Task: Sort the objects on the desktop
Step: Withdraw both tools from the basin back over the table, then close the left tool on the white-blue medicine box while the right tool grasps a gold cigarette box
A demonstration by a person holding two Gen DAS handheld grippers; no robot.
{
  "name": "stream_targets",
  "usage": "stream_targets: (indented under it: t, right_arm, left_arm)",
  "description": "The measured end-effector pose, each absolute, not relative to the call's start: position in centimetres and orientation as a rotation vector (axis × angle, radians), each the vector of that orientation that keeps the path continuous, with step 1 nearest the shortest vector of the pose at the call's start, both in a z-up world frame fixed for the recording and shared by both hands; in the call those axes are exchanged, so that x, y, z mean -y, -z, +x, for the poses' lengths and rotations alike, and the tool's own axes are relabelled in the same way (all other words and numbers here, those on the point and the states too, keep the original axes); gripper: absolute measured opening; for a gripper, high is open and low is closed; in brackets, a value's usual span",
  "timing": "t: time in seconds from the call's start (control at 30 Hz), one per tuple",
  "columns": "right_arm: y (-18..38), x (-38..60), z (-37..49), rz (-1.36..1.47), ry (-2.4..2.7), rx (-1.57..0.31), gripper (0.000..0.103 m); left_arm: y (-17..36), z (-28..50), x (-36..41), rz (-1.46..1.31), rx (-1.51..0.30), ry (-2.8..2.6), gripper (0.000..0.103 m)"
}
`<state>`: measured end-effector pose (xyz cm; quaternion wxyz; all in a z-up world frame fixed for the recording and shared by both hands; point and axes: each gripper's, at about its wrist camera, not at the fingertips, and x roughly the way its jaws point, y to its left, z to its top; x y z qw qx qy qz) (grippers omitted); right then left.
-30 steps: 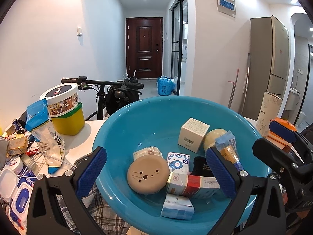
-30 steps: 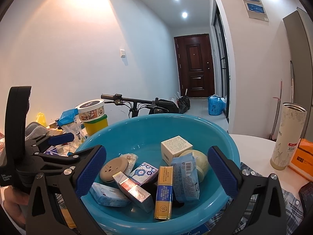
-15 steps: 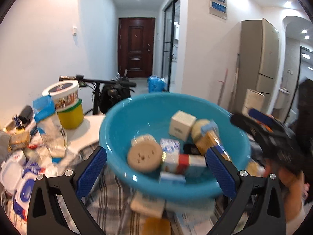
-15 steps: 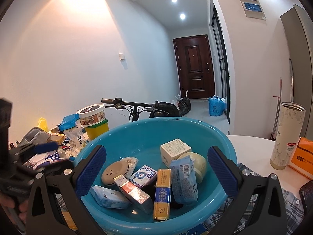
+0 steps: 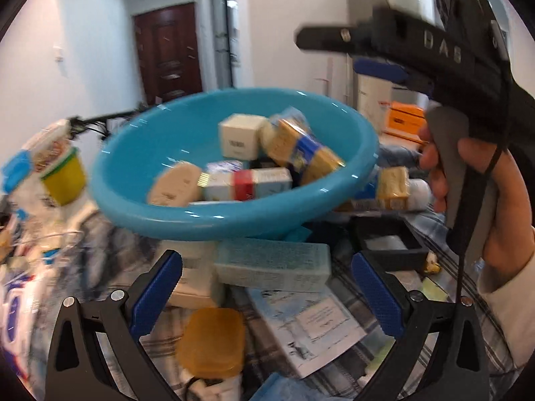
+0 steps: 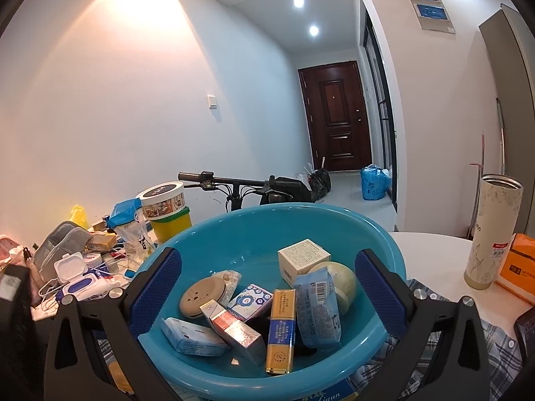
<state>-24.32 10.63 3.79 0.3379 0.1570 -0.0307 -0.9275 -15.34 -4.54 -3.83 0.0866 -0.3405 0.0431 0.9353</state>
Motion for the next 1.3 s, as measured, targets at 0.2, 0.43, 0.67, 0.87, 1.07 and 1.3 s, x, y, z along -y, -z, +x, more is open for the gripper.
stream_targets:
  t: [0.2,0.43,0.67,0.87,1.07,1.3]
  right_arm:
    - [-4.2,-11.3,-24.4,0.399,2.415,0.113,0.103]
    - [-4.4,-11.6,-24.4,0.393,2.412,0.139,0.103]
    - [-4.4,-11.6,-24.4,0.390,2.415,0.139,0.103]
    - [-5.0,-12.0,-24.2,0.378,2.402,0.148,0.103]
    - [-5.7,-15.8,-23.1,0.418,2.399,0.151,0.103]
    - [-2.2,-21.6,-21.7,0.647,2.396,0.120,0.103]
  left_arm:
    - [5.2,-17.0,4.6,-1.086,-0.112,-2.737,0.103]
    - [5.7,-17.4,3.7,-1.089,-0.199,-2.732,0.102]
    - [5.3,-17.3,3.0,-1.080,-0.190,-2.672,0.084]
    - [5.2,-16.5,2.2,-1.058,-0.240,-2.660,0.084]
    - [6.0,-17.1,2.0,-1.110,-0.255,-2.652,0.084]
    - [5.7,-16.9,2.2,-1.075,-0.231,-2.654,0.083]
